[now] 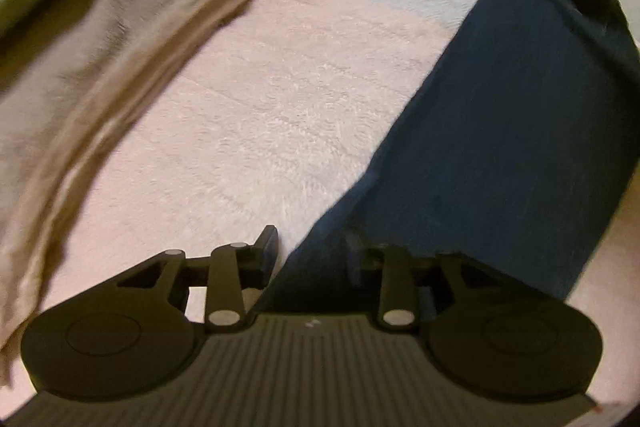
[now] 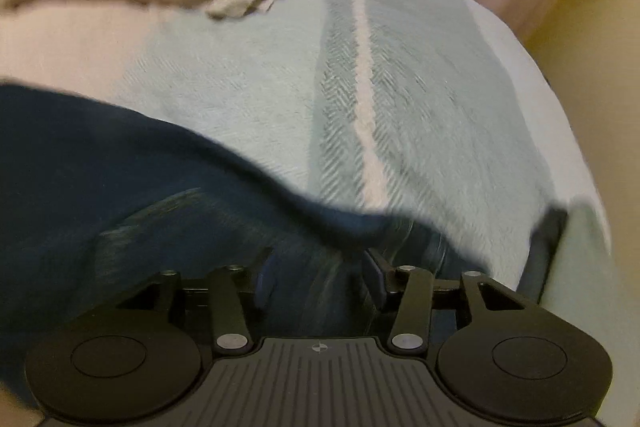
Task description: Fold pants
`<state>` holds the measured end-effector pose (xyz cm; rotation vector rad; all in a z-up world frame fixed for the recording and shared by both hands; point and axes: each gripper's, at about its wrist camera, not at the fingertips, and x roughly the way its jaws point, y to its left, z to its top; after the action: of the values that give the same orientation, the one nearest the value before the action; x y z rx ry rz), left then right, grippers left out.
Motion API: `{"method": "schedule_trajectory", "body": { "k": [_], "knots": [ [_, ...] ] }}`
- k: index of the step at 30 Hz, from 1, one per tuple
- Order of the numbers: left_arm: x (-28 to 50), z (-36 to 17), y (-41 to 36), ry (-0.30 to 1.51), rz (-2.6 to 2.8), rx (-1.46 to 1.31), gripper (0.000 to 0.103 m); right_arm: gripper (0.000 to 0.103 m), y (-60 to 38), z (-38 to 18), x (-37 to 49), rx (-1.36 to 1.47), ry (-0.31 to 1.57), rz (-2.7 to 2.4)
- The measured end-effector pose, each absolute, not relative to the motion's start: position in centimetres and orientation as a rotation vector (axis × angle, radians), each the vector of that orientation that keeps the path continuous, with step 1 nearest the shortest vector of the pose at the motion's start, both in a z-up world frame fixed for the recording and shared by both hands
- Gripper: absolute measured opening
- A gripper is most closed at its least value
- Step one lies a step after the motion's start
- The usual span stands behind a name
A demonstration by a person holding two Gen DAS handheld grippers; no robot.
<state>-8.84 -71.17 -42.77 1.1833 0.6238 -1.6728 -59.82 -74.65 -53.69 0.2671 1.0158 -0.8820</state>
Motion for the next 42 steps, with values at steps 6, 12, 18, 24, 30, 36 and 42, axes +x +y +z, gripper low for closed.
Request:
{"method": "schedule_trajectory", "body": {
  "k": [6, 12, 18, 24, 30, 36, 42],
  "knots": [
    [-16.4, -40.2, -66.7, 0.511, -1.871, 1.184, 0.028, 0.045, -65.9, -54.9, -62.9, 0.451, 0.955, -0.916],
    [-27.1, -40.7, -62.4, 0.323, -2.152, 1.219, 0.049, 0.046, -61.9, -53.6, -64.8, 0.587, 0.811, -1.042],
    [-33.7, -45.7, -60.8, -0.099, -2.145, 1.432, 0.047, 0.046, -58.9, -53.8, -65.5, 0.687, 0.768, -1.073],
    [-32.1, -42.9, -63.8, 0.066, -2.137, 1.366, 0.009, 0.046, -57.2, -54.5, -64.4, 0.769, 0.698, -1.059],
    [-28.5, -39.2, -67.8, 0.338, -2.161, 1.217, 0.007, 0.064, -57.7, -54.9, -60.0, 0.821, 0.614, -1.029],
    [-27.3, -38.4, -70.0, 0.449, -2.162, 1.144, 0.007, 0.068, -59.1, -55.6, -56.1, 0.841, 0.583, -1.047],
    [-26.6, -38.4, -70.6, 0.453, -2.167, 1.116, 0.007, 0.069, -61.0, -57.0, -56.0, 0.900, 0.513, -1.191]
  ]
}}
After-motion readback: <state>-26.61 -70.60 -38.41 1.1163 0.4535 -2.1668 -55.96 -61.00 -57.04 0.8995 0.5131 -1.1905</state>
